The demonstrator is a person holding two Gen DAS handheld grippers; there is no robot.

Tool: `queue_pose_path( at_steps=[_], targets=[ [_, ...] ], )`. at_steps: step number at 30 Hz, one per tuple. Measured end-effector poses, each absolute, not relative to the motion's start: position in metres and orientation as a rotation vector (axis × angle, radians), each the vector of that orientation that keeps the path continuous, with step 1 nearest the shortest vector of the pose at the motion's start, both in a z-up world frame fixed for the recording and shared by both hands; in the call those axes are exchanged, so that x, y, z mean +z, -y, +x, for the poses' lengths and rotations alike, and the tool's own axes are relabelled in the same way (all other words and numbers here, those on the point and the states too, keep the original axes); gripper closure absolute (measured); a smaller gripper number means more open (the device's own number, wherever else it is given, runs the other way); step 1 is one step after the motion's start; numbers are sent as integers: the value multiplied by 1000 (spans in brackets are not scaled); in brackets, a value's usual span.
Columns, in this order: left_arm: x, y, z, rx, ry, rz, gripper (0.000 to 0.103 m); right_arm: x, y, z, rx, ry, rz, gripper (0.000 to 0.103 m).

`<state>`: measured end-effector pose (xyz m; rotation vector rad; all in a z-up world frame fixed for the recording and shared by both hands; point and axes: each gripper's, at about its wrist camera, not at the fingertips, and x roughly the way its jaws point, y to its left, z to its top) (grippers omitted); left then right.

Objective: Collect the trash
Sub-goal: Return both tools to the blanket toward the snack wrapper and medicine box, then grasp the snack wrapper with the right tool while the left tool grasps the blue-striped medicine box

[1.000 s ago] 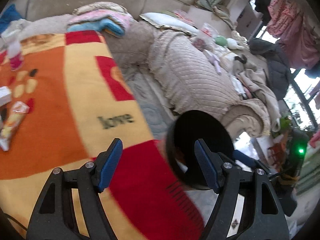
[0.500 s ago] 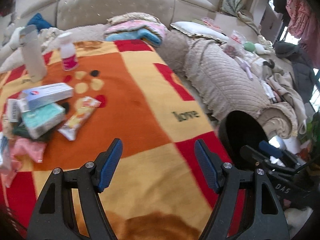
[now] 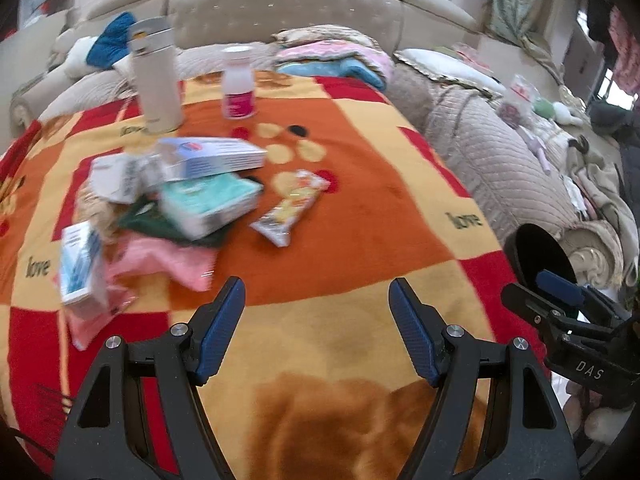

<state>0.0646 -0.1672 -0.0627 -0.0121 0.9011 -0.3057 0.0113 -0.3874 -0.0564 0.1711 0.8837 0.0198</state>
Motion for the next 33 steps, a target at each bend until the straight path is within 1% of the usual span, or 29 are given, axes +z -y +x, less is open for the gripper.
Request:
queue_pose_path(
  at_steps=[14, 20, 25, 27, 28, 30, 31, 33],
  targets=[
    [-61, 42, 74, -91, -900, -74, 29, -72, 312, 46, 160, -933, 118, 24],
    [-62, 10, 82, -56, -907, -156, 29, -76, 292, 83, 176, -943, 170, 24],
    [-63, 3, 84, -62, -916, -168, 29, -88, 275, 132, 148, -970, 183, 24],
    [-65, 1, 86, -63, -925, -168, 29, -93, 268, 149, 148, -978, 189, 29],
    [-66, -1, 87, -65, -931, -174, 29, -96, 265, 155, 147, -985, 190, 34],
    [-68, -4, 89, -64, -940, -189, 29, -101, 258, 169, 147, -990, 181, 37],
    [-69, -6, 90, -65, -943, -197, 29, -100, 255, 172, 138, -979, 152, 47],
    [-69, -8, 93, -71, -947, -217, 29, -100, 249, 176, 130, -986, 97, 55]
  ],
)
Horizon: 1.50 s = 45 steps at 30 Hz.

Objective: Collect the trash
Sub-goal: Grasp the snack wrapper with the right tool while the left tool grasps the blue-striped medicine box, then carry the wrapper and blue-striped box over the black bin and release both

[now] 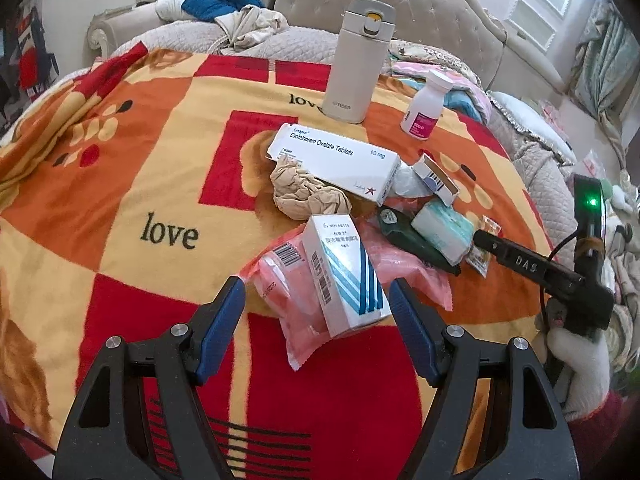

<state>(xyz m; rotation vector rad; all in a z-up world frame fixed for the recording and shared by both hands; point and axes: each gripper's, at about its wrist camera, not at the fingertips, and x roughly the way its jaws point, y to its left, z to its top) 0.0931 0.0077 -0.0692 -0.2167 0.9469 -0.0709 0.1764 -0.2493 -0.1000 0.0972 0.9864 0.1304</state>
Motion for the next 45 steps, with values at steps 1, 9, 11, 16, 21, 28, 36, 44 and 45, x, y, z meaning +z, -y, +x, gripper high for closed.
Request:
queue_pose_path(
  at_steps=[1, 9, 11, 16, 21, 28, 36, 44, 45],
  targets=[
    [-69, -8, 94, -73, -947, -221, 29, -99, 249, 176, 141, -988, 86, 63],
    [-72, 6, 105, -98, -956, -210, 30, -93, 267, 147, 226, -1018, 18, 81],
    [-74, 10, 107, -103, -959, -199, 30, -92, 273, 138, 229, -1020, 16, 81],
    [-80, 17, 114, -113, -972, -192, 30, -95, 281, 124, 238, -1019, 42, 75],
    [-86, 12, 118, -123, -993, -219, 68, -100, 272, 114, 212, -992, 7, 69],
    [-74, 11, 104, -188, -969, -264, 70, -89, 268, 98, 240, -938, -26, 83],
    [-59, 48, 80, -282, -936, -231, 70, -67, 279, 65, 258, -887, -12, 83],
    [-54, 104, 66, -374, -940, -167, 70, -59, 314, 38, 210, -869, 28, 83],
    [-54, 111, 65, -385, -940, -158, 70, -58, 318, 35, 204, -868, 31, 83]
  ],
)
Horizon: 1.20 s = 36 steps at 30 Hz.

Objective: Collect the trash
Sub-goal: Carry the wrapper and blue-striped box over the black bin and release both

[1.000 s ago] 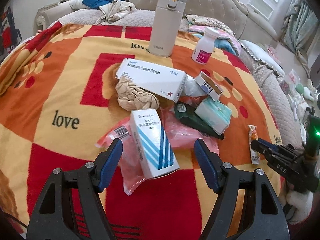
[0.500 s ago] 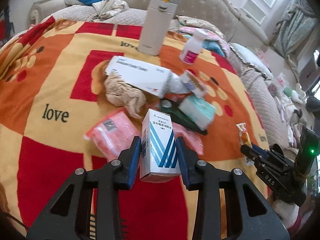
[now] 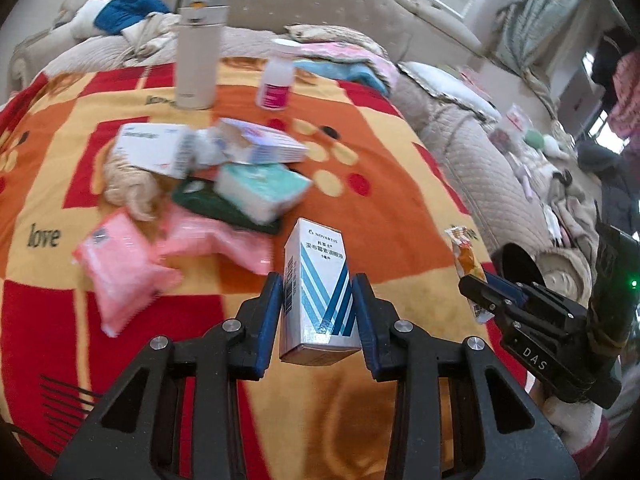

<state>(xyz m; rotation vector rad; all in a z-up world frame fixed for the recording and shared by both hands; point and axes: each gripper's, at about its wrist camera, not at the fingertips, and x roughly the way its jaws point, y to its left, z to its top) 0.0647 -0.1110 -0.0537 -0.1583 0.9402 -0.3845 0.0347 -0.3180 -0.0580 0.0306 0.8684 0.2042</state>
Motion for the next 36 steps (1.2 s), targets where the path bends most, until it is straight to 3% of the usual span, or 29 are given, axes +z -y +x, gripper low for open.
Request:
queue_pose_path(
  at_steps=[36],
  targets=[
    [-46, 355, 58, -779, -978, -6, 70, -48, 556, -42, -216, -821, 256, 83]
  ],
)
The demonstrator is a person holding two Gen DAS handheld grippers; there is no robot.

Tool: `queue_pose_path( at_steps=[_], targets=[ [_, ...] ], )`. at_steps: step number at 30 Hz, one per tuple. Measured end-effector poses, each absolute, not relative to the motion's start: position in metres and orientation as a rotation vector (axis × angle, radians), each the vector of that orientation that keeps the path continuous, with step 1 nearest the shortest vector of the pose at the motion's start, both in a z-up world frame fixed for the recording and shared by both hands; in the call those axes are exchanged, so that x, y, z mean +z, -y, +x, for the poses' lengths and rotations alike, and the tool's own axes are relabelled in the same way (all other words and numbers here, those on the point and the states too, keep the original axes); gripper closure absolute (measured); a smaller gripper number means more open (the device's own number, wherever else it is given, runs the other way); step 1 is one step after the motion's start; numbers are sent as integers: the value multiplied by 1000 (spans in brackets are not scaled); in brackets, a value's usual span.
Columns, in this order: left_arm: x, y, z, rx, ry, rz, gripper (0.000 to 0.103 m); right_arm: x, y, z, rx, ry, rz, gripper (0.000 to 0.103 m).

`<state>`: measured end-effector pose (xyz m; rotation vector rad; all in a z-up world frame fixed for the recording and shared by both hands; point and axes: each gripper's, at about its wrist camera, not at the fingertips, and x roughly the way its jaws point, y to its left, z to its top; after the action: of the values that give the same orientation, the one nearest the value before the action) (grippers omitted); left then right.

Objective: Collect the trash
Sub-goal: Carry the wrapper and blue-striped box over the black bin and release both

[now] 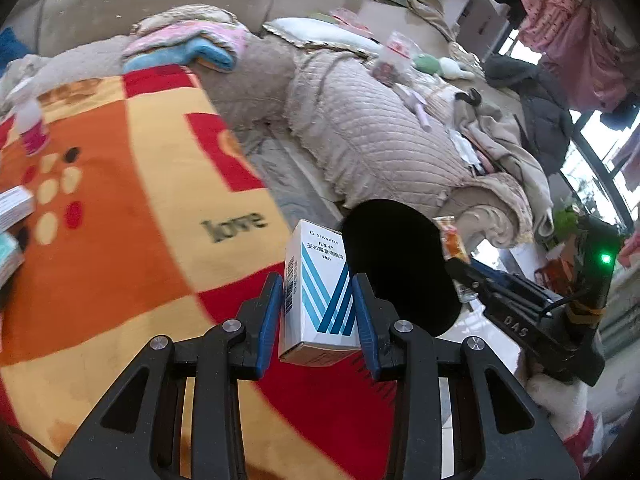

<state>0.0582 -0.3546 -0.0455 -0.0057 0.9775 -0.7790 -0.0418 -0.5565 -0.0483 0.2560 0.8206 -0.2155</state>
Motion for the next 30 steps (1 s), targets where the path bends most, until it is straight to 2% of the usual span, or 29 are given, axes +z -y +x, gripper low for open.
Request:
queue_pose_path(
  at_steps=[9, 30],
  targets=[
    [-55, 396, 59, -837, -1002, 34, 70, -65, 582, -44, -231, -832, 285, 83],
    [-66, 443, 89, -976, -1013, -12, 70, -67, 619, -47, -225, -715, 294, 83]
  ],
)
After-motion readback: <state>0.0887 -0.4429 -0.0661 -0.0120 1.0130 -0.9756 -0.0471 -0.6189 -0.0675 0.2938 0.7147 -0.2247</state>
